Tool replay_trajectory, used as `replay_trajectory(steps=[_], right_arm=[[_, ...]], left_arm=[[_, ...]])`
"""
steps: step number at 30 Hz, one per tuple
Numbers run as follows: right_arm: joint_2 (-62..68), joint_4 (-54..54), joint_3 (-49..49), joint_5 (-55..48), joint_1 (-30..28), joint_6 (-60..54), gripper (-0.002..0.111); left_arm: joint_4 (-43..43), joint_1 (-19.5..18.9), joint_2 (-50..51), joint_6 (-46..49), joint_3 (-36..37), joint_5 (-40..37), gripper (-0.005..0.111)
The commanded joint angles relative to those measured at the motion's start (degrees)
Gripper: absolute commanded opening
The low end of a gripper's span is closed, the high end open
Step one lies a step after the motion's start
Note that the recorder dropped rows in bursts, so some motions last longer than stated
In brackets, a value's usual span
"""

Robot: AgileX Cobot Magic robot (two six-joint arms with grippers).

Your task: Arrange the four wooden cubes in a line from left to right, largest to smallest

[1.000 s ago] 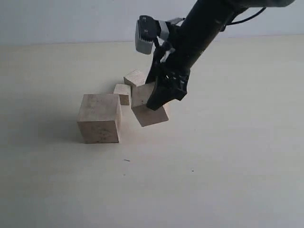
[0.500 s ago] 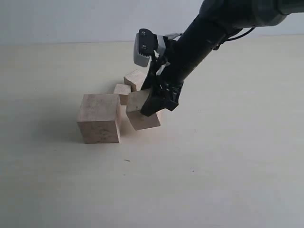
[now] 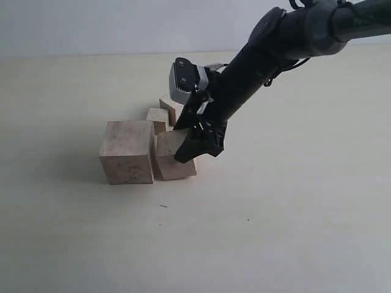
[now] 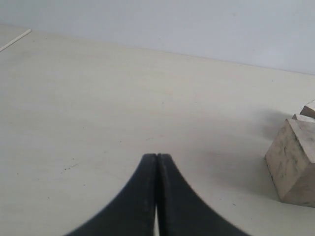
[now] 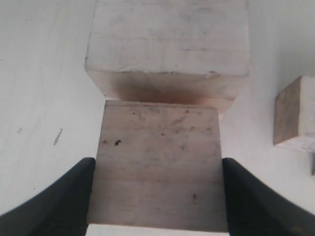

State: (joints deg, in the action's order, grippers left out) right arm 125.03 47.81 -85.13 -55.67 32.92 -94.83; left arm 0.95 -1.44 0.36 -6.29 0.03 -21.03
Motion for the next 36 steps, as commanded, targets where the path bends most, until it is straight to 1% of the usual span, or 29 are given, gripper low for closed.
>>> replay_trajectory(steps=[1, 2, 3, 6, 8, 10, 14, 16, 17, 18, 19, 22, 26, 29, 32, 36], right_arm=[[0.27, 0.19, 0.14, -0.19, -0.23, -0.76, 0.046], [0.27, 0.19, 0.14, -0.19, -0.23, -0.76, 0.053], [0.27, 0.19, 0.14, -0.19, -0.23, -0.76, 0.057], [0.27, 0.19, 0.14, -0.09, -0.23, 0.60, 0.076], [0.27, 0.19, 0.14, -0.09, -0.23, 1.79, 0.081], [-0.31, 0.19, 0.14, -0.09, -0.23, 3.91, 0.083], [-5.36, -1.42, 0.14, -0.58, -0.23, 10.35, 0.083], [-8.80, -5.27, 0.14, -0.16, -0.23, 16.36, 0.083], [-10.89, -8.83, 0.14, 0.41, -0.23, 23.56, 0.082], [-11.90, -11.37, 0.14, 0.97, -0.23, 28.33, 0.081], [-13.32, -16.85, 0.14, 2.20, -0.23, 38.60, 0.078], [-13.75, -26.56, 0.14, 3.77, -0.23, 54.64, 0.071], [-11.95, -35.27, 0.14, 3.87, -0.23, 73.20, 0.058], [-9.73, -36.10, 0.14, 3.99, -0.23, 79.81, 0.052], [-7.50, -33.44, 0.14, 3.84, -0.23, 84.53, 0.052], [-5.25, -29.97, 0.14, 2.27, -0.23, 87.54, 0.052]], left_arm=[[-0.13, 0.32, -0.36, 0.01, -0.03, 0.43, 0.000], [-0.13, 0.32, -0.36, 0.01, -0.03, 0.43, 0.000], [-0.13, 0.32, -0.36, 0.01, -0.03, 0.43, 0.000], [-0.13, 0.32, -0.36, 0.01, -0.03, 0.43, 0.000], [-0.13, 0.32, -0.36, 0.01, -0.03, 0.43, 0.000], [-0.13, 0.32, -0.36, 0.01, -0.03, 0.43, 0.000], [-0.13, 0.32, -0.36, 0.01, -0.03, 0.43, 0.000], [-0.13, 0.32, -0.36, 0.01, -0.03, 0.43, 0.000], [-0.13, 0.32, -0.36, 0.01, -0.03, 0.43, 0.000], [-0.13, 0.32, -0.36, 0.01, -0.03, 0.43, 0.000], [-0.13, 0.32, -0.36, 0.01, -0.03, 0.43, 0.000], [-0.13, 0.32, -0.36, 0.01, -0.03, 0.43, 0.000], [-0.13, 0.32, -0.36, 0.01, -0.03, 0.43, 0.000], [-0.13, 0.32, -0.36, 0.01, -0.03, 0.43, 0.000], [-0.13, 0.32, -0.36, 0.01, -0.03, 0.43, 0.000], [-0.13, 0.32, -0.36, 0.01, -0.03, 0.43, 0.000]])
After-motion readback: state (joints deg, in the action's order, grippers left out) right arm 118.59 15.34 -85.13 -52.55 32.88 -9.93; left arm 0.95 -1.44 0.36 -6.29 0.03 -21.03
